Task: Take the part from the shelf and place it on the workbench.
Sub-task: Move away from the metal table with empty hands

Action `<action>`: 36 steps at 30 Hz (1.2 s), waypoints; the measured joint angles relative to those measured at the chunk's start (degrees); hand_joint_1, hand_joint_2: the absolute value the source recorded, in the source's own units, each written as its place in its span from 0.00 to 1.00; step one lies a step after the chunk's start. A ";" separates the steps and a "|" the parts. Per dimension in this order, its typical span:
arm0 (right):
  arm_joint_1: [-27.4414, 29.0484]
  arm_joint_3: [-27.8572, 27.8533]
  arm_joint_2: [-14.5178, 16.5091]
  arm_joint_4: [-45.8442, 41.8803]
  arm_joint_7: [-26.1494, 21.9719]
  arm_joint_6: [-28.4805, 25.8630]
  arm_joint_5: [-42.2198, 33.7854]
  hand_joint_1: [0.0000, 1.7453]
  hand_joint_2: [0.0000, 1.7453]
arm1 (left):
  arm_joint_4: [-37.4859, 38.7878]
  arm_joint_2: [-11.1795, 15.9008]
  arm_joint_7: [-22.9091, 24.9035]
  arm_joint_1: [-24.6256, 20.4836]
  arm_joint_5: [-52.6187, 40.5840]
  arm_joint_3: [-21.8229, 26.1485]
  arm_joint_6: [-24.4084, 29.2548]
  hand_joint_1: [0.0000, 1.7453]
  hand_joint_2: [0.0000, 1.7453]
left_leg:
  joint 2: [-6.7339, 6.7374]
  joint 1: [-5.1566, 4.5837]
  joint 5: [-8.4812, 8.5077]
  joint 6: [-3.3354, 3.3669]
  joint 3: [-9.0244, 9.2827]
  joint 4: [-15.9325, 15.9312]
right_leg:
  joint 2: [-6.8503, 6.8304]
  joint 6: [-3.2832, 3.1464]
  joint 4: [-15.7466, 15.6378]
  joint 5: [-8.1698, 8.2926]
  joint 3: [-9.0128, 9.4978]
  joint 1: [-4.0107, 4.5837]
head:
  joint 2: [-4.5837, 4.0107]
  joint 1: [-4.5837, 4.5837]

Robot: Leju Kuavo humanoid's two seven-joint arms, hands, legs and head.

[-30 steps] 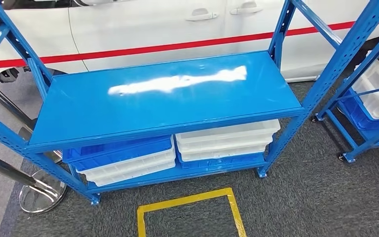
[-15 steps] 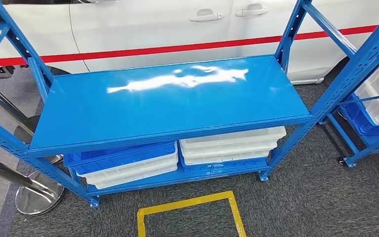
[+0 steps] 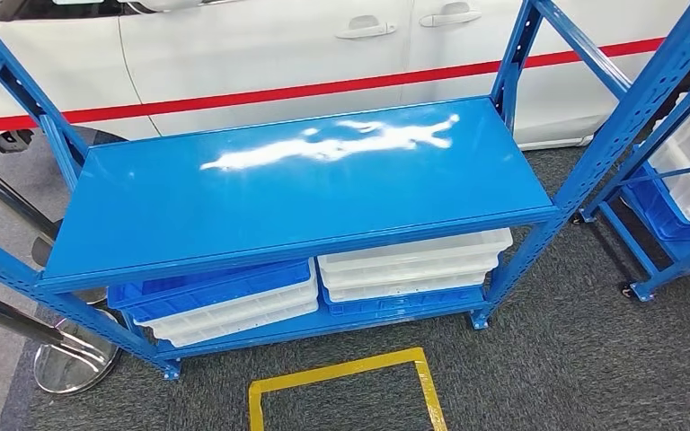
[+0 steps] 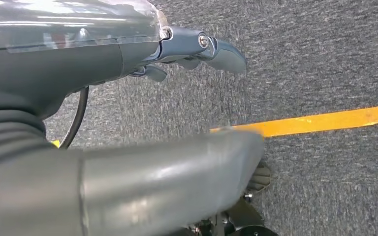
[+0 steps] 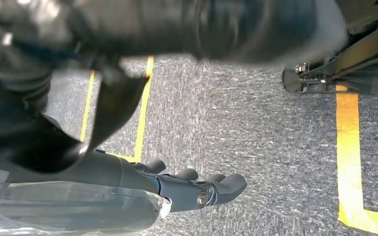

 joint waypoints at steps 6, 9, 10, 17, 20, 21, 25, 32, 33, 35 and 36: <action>-1.55 1.33 -0.10 3.27 0.76 -5.82 -1.99 0.00 1.00 | -0.08 0.11 0.27 0.04 0.78 -0.93 0.69 0.00 1.00 | 0.00 0.23 -0.24 -1.59 0.04 -0.03 | 0.01 -0.09 0.08 -0.14 0.01 0.12 | 0.00 0.00; -2.08 3.79 -0.67 4.87 1.02 -5.94 -3.76 0.00 1.00 | -0.38 0.45 1.19 0.45 3.58 -4.01 0.60 0.00 1.00 | 0.00 0.21 -0.28 -1.67 0.01 -0.01 | 0.01 -0.08 0.05 -0.15 0.03 0.08 | 0.00 0.00; -2.24 4.57 -0.91 5.26 1.01 -5.99 -4.60 0.00 1.00 | -0.46 0.58 1.58 0.59 4.80 -5.14 0.51 0.00 1.00 | 0.00 0.20 -0.30 -1.68 0.00 0.01 | 0.01 -0.07 0.03 -0.16 0.04 0.07 | 0.00 0.00; -2.79 9.65 -2.97 7.26 0.27 -6.28 -10.64 0.00 1.00 | -1.06 1.58 4.28 1.76 13.41 -13.09 -0.22 0.00 1.00 | 0.00 0.14 -0.38 -1.75 -0.05 0.16 | 0.00 0.01 -0.01 -0.17 0.10 -0.01 | 0.00 0.00; -2.97 12.09 -3.99 8.12 -0.11 -6.28 -13.35 0.00 0.75 | -1.38 2.04 5.49 2.33 17.30 -16.97 -0.60 0.00 0.75 | 0.00 0.12 -0.39 -1.73 -0.06 0.20 | 0.00 0.03 -0.02 -0.17 0.10 -0.04 | 0.00 0.00; -3.03 12.92 -4.34 8.40 -0.21 -6.28 -14.25 0.00 0.50 | -1.46 2.21 5.89 2.53 18.59 -18.29 -0.70 0.00 0.50 | 0.00 0.11 -0.39 -1.73 -0.06 0.20 | 0.00 0.03 -0.02 -0.17 0.10 -0.04 | 0.00 0.00; -3.24 16.38 -5.92 9.65 -0.74 -6.28 -17.80 0.00 0.00 | -1.89 2.88 7.51 3.37 23.72 -23.87 -1.15 0.00 0.00 | 0.00 0.10 -0.41 -1.71 -0.06 0.22 | 0.00 0.04 -0.03 -0.17 0.10 -0.05 | 0.00 0.00; -3.40 22.12 -8.47 11.56 -1.58 -6.28 -23.93 0.00 0.00 | -2.46 3.97 10.23 4.70 32.46 -32.97 -1.95 0.00 0.00 | 0.00 0.10 -0.41 -1.71 -0.07 0.22 | 0.00 0.04 -0.02 -0.17 0.10 -0.05 | 0.00 0.00; -3.44 22.93 -8.84 11.83 -1.74 -6.28 -24.79 0.00 0.00 | -2.55 4.10 10.62 4.91 33.73 -34.31 -2.05 0.00 0.00 | 0.00 0.10 -0.41 -1.71 -0.07 0.22 | 0.00 0.04 -0.03 -0.17 0.10 -0.05 | 0.00 0.00; -3.50 24.67 -9.64 12.38 -2.01 -6.28 -26.63 0.00 0.00 | -2.76 4.40 11.45 5.33 36.35 -37.05 -2.33 0.00 0.00 | 0.00 0.10 -0.41 -1.71 -0.07 0.22 | 0.00 0.04 -0.03 -0.17 0.10 -0.05 | 0.00 0.00; -3.53 25.50 -10.03 12.64 -2.10 -6.28 -27.54 0.00 0.00 | -2.84 4.57 11.85 5.54 37.63 -38.40 -2.46 0.00 0.00 | 0.00 0.10 -0.41 -1.71 -0.07 0.22 | 0.00 0.04 -0.03 -0.17 0.10 -0.05 | 0.00 0.00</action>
